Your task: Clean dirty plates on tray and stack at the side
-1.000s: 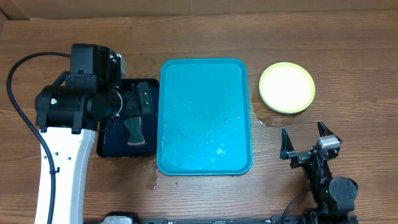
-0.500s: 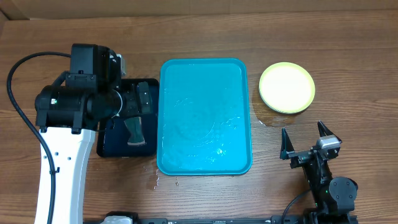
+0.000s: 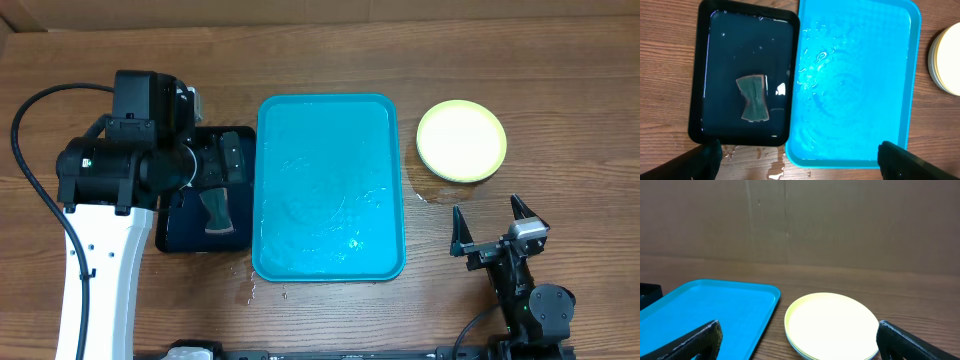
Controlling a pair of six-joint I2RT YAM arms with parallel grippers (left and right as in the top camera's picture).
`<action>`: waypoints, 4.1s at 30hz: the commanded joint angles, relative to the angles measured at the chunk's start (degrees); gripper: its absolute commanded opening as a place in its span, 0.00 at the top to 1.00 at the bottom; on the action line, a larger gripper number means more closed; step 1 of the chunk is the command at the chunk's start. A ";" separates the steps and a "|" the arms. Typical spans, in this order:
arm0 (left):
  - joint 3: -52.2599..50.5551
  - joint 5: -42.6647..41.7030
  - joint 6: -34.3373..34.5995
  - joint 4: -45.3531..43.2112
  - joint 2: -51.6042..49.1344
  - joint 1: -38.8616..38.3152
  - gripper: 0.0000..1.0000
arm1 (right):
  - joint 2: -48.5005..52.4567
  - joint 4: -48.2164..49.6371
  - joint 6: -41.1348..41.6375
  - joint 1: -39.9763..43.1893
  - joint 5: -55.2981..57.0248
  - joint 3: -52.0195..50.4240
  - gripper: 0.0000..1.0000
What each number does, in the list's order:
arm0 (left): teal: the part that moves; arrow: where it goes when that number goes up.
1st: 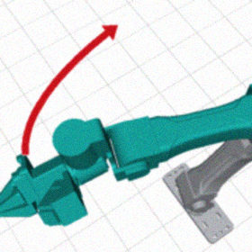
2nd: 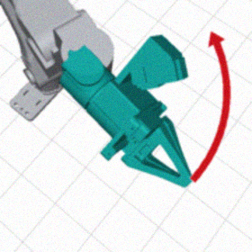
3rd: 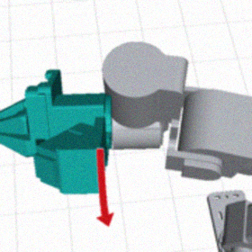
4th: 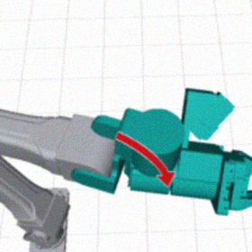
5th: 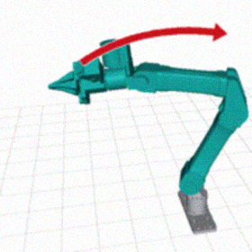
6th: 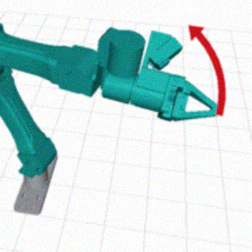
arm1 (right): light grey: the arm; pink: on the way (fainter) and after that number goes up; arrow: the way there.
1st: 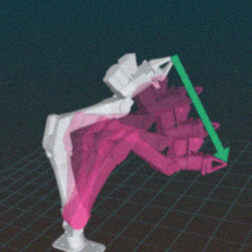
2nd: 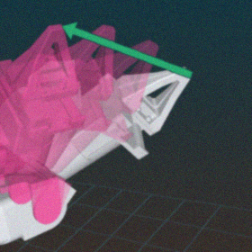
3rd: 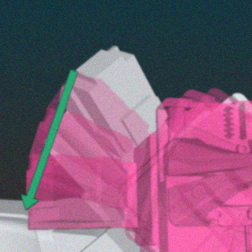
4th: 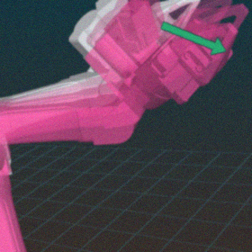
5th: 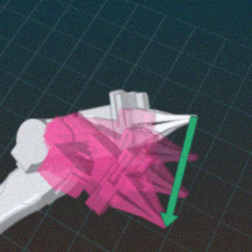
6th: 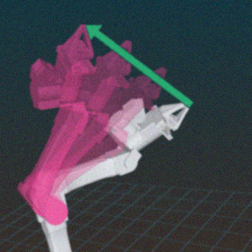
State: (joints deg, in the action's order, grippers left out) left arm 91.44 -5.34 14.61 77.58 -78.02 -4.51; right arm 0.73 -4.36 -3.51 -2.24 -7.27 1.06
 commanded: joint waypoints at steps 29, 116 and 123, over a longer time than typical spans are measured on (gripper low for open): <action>-28.39 11.08 -0.44 -20.26 55.52 7.08 0.00 | -0.57 0.20 -0.37 0.28 -0.28 -0.61 0.00; -91.17 8.74 -3.72 -73.40 77.77 7.45 0.00 | -0.57 0.20 -0.37 0.28 -0.28 -0.61 0.00; -91.17 8.72 -3.72 -73.37 77.77 7.45 0.00 | -0.57 0.20 -0.37 0.28 -0.28 -0.61 0.00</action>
State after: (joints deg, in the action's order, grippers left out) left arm 0.47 2.83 11.81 4.32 -0.86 2.68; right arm 0.73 -4.38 -3.66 -2.24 -7.27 1.06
